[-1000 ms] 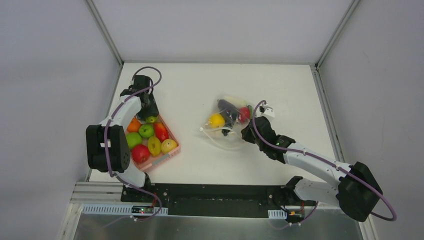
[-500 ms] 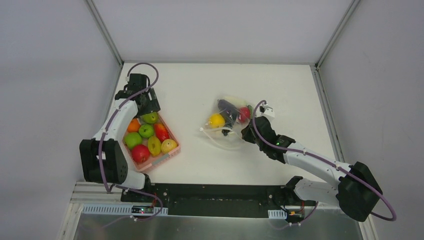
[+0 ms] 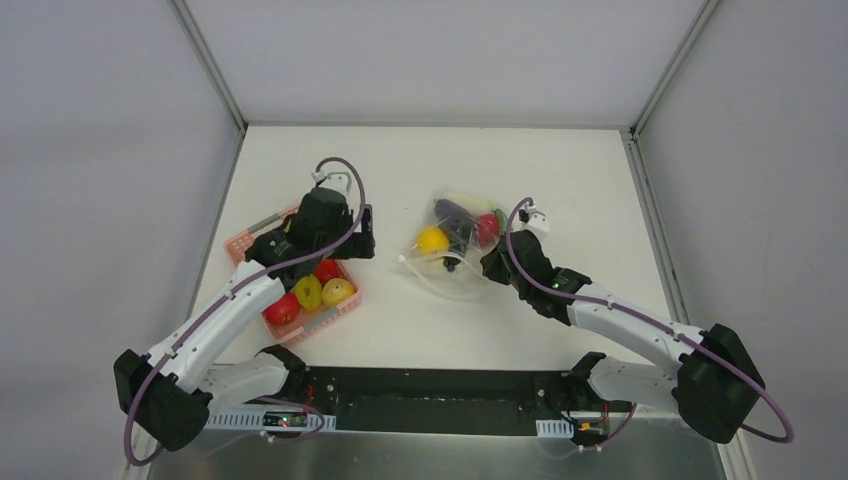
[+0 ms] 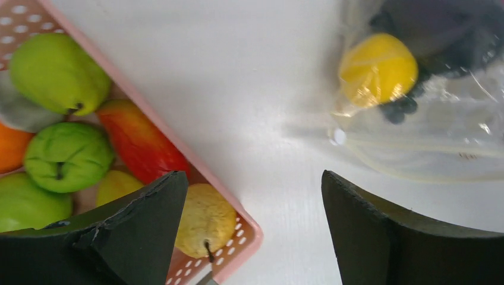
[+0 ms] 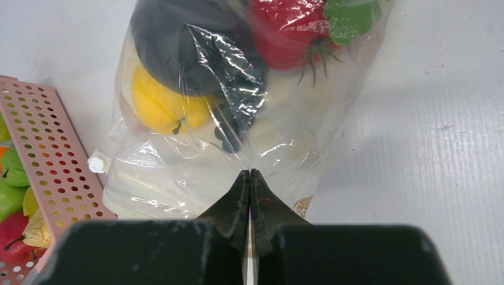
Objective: Open the zip-top bag and remove the fake food
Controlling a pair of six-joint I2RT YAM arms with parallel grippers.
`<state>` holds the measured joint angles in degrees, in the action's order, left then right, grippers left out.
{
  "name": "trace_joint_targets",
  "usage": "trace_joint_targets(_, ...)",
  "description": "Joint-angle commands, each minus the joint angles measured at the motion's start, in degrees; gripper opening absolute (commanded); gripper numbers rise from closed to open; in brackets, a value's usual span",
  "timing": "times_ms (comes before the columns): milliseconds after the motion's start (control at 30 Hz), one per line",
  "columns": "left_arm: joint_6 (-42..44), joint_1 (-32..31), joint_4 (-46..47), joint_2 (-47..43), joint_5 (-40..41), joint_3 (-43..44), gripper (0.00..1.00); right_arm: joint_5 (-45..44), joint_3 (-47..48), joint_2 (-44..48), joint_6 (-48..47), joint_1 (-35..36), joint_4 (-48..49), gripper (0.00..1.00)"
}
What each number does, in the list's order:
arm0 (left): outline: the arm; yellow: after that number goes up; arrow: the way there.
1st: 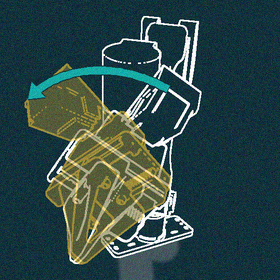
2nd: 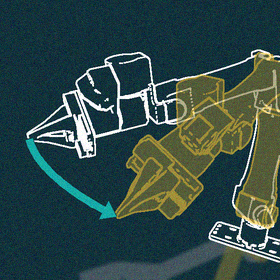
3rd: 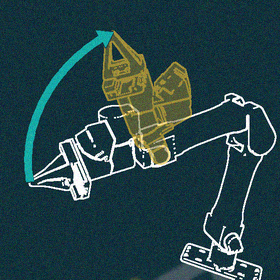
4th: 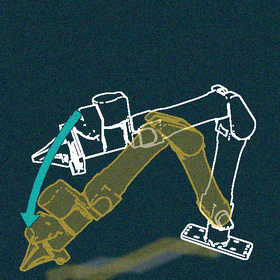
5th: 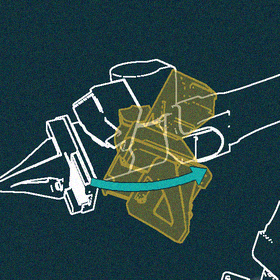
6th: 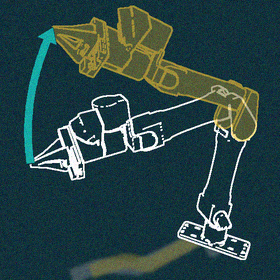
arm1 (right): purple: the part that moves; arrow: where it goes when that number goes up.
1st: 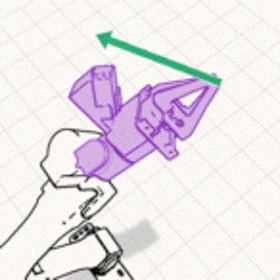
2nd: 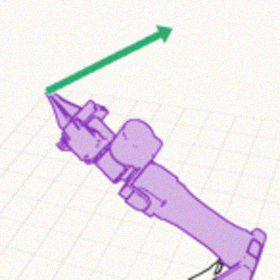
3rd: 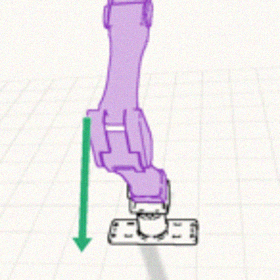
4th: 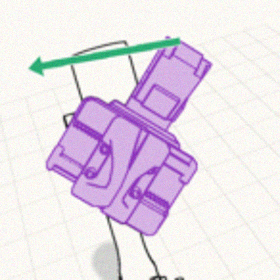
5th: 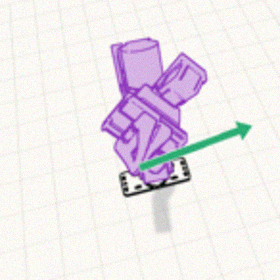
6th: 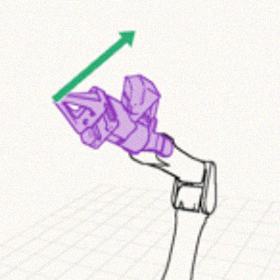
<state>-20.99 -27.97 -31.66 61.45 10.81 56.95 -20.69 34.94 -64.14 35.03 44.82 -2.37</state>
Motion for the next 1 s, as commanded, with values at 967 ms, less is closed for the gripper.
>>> trace_joint_targets(967,7.5,-34.9,37.1,29.2,21.8,-1.3,0.68,6.7,5.2,0.0,3.9,-0.2,0.4,0.0)
